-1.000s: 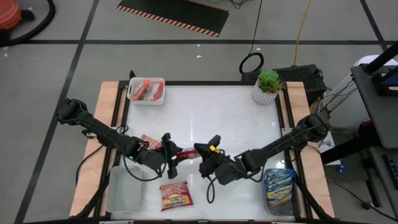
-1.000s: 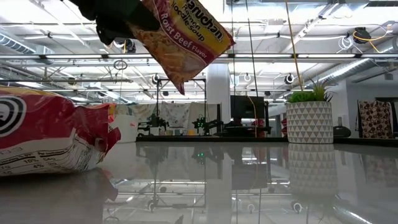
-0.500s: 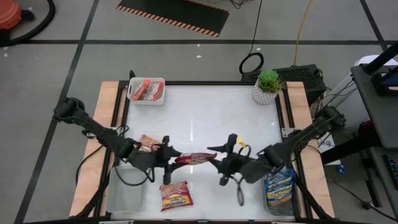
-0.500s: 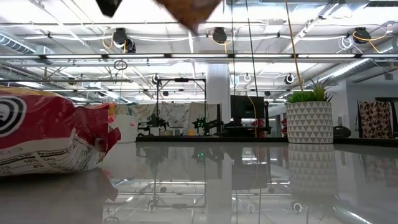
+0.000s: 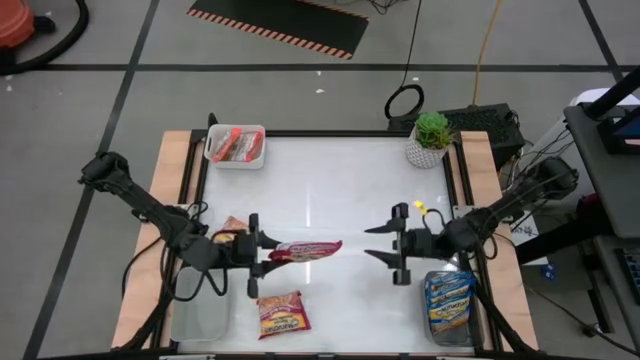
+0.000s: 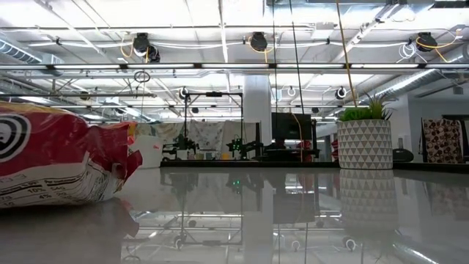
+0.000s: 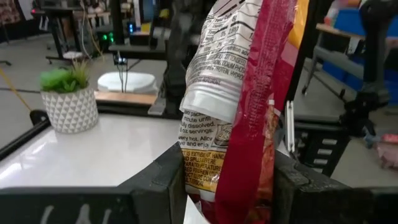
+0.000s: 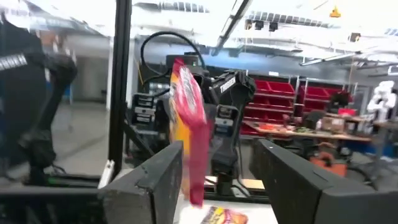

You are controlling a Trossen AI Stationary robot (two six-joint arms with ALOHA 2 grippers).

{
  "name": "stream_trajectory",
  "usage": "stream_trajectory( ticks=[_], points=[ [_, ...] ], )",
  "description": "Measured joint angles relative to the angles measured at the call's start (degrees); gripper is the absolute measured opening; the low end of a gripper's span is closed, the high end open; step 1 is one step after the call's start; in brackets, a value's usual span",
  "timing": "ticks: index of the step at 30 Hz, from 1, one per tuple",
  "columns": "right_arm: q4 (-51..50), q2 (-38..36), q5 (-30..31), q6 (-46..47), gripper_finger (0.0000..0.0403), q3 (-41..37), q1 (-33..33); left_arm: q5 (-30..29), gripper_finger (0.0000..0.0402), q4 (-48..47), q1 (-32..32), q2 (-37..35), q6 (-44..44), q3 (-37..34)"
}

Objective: Sort Maruchan noodles
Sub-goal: Put the bottom right red noodle pack into the gray bin

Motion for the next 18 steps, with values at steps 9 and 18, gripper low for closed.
stream_trajectory(
  ticks=[9,18],
  points=[
    [-1.76,1.72,-7.9,9.36,0.0248,-0.99,-3.08,-0.06,0.0145,10.7,-0.66,2.72,4.01,0.0],
    [-1.87,8.61,-11.76,10.93,0.0313,4.42,-4.92,-0.01,0.0145,25.22,-1.8,8.74,10.92,0.0]
  ],
)
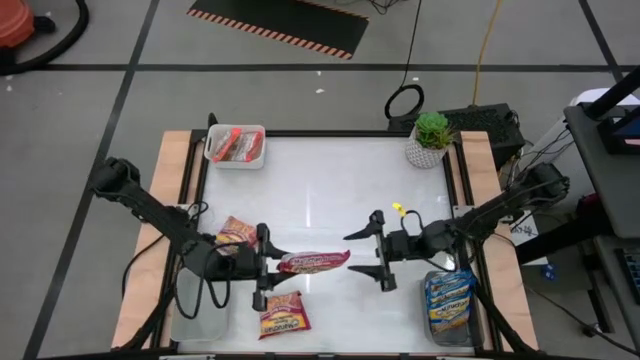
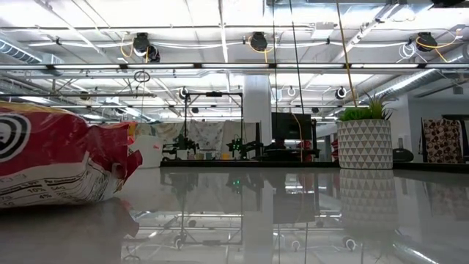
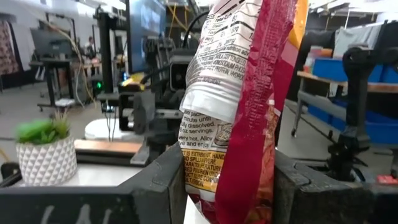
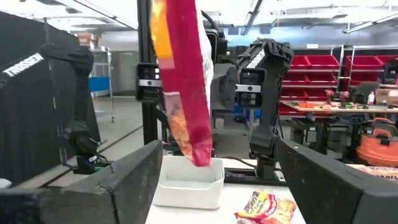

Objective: Sort Maruchan noodles
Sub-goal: Put the bottom right red noodle pack into the gray bin

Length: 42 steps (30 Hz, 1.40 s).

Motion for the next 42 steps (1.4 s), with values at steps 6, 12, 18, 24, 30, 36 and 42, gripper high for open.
stream_trajectory(
  ticks=[6,12,18,24,30,36,42],
  points=[
    [0.63,6.4,-3.24,-0.51,0.0313,4.23,-1.59,-1.11,0.0145,6.91,-0.34,3.41,2.95,0.0],
    [1.22,9.27,-7.42,-0.09,0.0313,7.91,-2.65,-4.0,0.0145,7.03,-0.28,3.92,3.56,0.0],
    [2.48,9.3,-7.02,-0.56,0.0313,8.34,-2.66,-3.96,0.0145,6.89,-0.3,4.0,3.16,0.0],
    [3.45,9.3,-6.5,-0.62,0.0296,8.34,-2.72,-4.08,0.0145,7.05,-0.21,5.08,2.17,0.0],
    [3.62,9.3,-5.73,-0.67,0.024,8.34,-2.99,-4.48,0.0145,7.2,0.16,5.04,1.64,0.0],
    [3.62,9.3,-5.77,-2.47,0.0176,8.34,-2.99,-4.53,0.0145,7.22,0.16,5.04,1.57,0.0],
    [3.68,9.3,-5.79,-3.34,0.0121,8.34,-2.96,-4.65,0.0145,6.78,0.14,5.04,1.88,0.0]
  ],
)
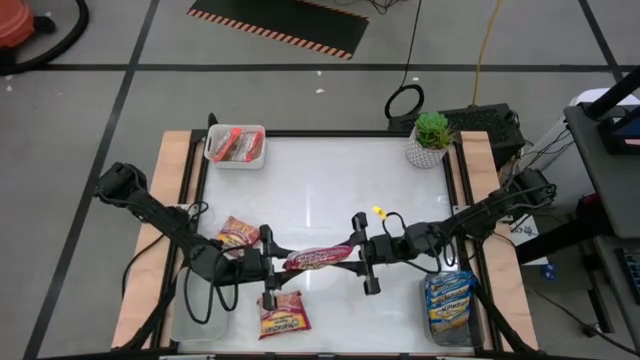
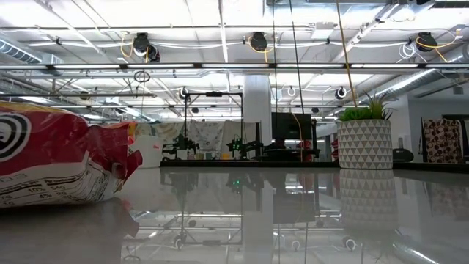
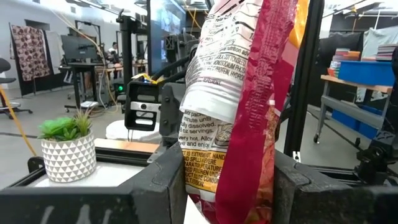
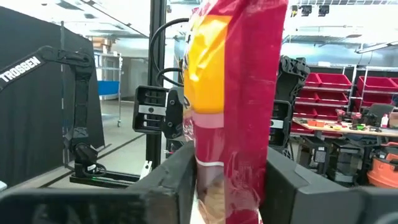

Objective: Sort Maruchan noodles
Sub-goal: Put the bottom right red noodle pack into the gray bin

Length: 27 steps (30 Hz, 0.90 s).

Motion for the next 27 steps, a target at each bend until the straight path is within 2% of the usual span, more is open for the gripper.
stream_trajectory(
  ticks=[4,13,17,23,27],
  points=[
    [-0.03,0.0,0.02,-0.62,0.0108,0.0,0.0,-0.17,0.0145,-0.05,-0.07,-0.02,0.0,0.0],
    [-0.42,0.0,-0.11,-1.23,0.0115,-0.02,0.0,-0.24,0.0149,-2.45,-0.4,-0.11,-1.38,0.0],
    [-0.37,-0.14,-0.07,-1.73,0.0106,-0.04,0.0,-0.14,0.0187,-4.0,-0.44,-0.88,-4.24,0.0],
    [-0.5,-0.15,0.06,-2.32,0.0108,-0.04,0.0,0.67,0.0267,-13.58,-0.57,-5.49,-10.06,0.0],
    [-3.06,-0.24,2.72,-1.72,0.0106,-0.02,-0.02,3.29,0.0283,-20.02,-1.28,-10.27,-14.16,0.04]
  ],
)
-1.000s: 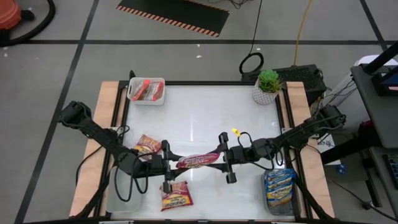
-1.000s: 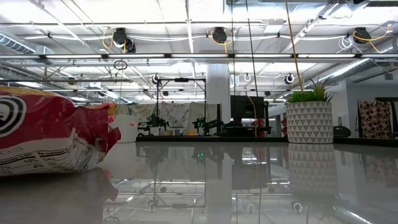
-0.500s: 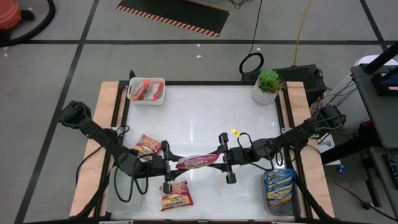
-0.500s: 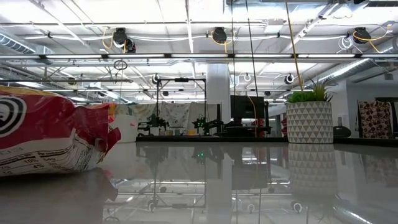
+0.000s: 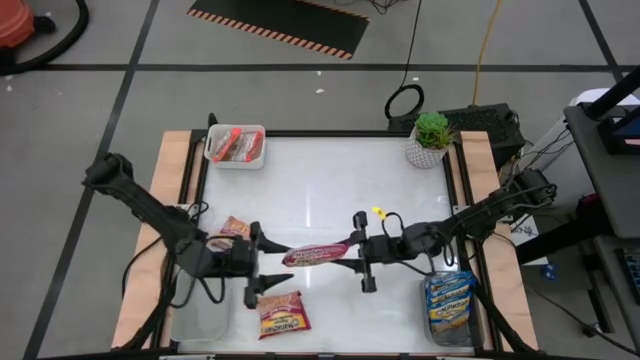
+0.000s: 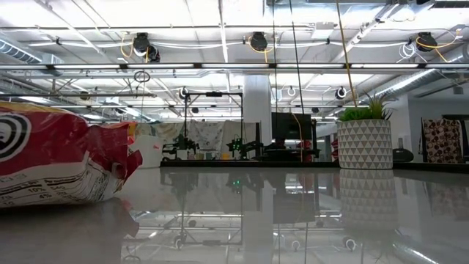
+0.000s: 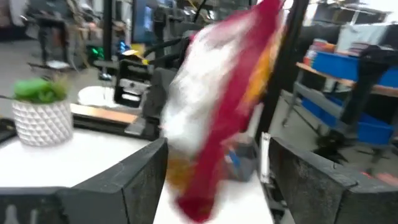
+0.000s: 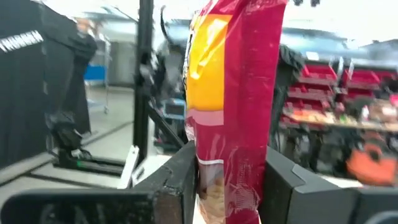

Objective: Sort Maruchan noodles
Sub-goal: Put the bottom right red noodle pack into the gray bin

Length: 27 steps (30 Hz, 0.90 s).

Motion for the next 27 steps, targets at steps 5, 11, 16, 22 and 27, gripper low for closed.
stream_trajectory(
  ticks=[5,11,16,22,27],
  points=[
    [-7.8,0.0,1.85,3.69,0.0108,1.33,-0.31,0.57,0.0284,-7.82,-1.57,-4.94,-4.12,0.0],
    [-20.36,0.09,2.13,7.81,0.0107,6.63,-0.44,-0.07,0.0285,-13.31,-3.04,-8.11,-4.04,0.0],
    [-24.88,0.09,2.1,10.86,0.0106,8.04,-0.4,-0.72,0.0285,-16.88,-3.33,-9.6,-4.17,0.0],
    [-26.79,0.09,2.08,15.53,0.0107,8.15,-0.62,-1.5,0.0285,-18.97,-3.38,-9.96,-4.26,0.0],
    [-27.9,0.09,3.42,19.75,0.0107,8.15,-1.02,-1.7,0.0285,-19.53,-3.37,-10.0,-3.51,0.0]
  ],
)
